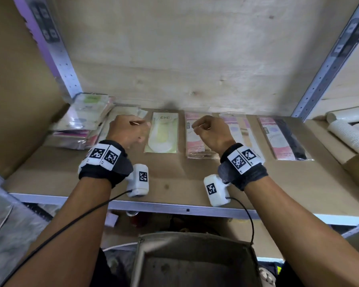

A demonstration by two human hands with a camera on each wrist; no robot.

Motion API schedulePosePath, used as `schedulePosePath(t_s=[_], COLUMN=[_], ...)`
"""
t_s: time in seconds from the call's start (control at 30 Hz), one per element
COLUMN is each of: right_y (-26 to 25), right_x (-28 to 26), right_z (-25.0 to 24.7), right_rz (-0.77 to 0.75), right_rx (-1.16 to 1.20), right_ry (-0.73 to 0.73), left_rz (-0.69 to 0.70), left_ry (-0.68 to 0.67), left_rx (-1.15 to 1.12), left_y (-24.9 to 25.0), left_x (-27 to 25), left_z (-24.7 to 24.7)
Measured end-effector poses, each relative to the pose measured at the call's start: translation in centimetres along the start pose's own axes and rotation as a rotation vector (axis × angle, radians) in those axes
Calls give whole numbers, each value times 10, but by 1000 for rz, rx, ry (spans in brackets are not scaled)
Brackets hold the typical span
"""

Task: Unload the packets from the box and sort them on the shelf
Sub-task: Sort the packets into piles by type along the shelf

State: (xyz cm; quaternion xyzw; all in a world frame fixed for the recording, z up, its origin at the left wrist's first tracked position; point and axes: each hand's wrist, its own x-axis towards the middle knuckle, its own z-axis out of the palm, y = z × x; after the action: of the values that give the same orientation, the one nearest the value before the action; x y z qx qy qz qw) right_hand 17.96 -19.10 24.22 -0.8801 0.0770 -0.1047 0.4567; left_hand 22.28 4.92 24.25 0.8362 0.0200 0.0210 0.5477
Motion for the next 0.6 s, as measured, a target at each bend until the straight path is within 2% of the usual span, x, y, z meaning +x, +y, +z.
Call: schedulePosePath(t_s=[0.07,0.17,0.23,0.43,0.5,0.6], right_y=[-20,-51,-66,-83,-87,-87], right_x=[6,21,35,67,71,71], right_z=[22,64,96,172,184,192], right_rz=[-20,59,80,90,91,113], right_rx=[32,205,211,-160,-336,-416], right_ry=[-96,-314,-390,-458,-481,-471], left_rz=[-3,-11,-16,-37,-36,-49], left_ry=[49,95,108,122,121,113], left_rx=[-31,-81,-101,-86,-76,-83], left_y=[-6,-14,-20,-28,-28,-27], left_x=[6,13,16,17,17,16], left_z=[-23,-53,-68,-94,-98,-99])
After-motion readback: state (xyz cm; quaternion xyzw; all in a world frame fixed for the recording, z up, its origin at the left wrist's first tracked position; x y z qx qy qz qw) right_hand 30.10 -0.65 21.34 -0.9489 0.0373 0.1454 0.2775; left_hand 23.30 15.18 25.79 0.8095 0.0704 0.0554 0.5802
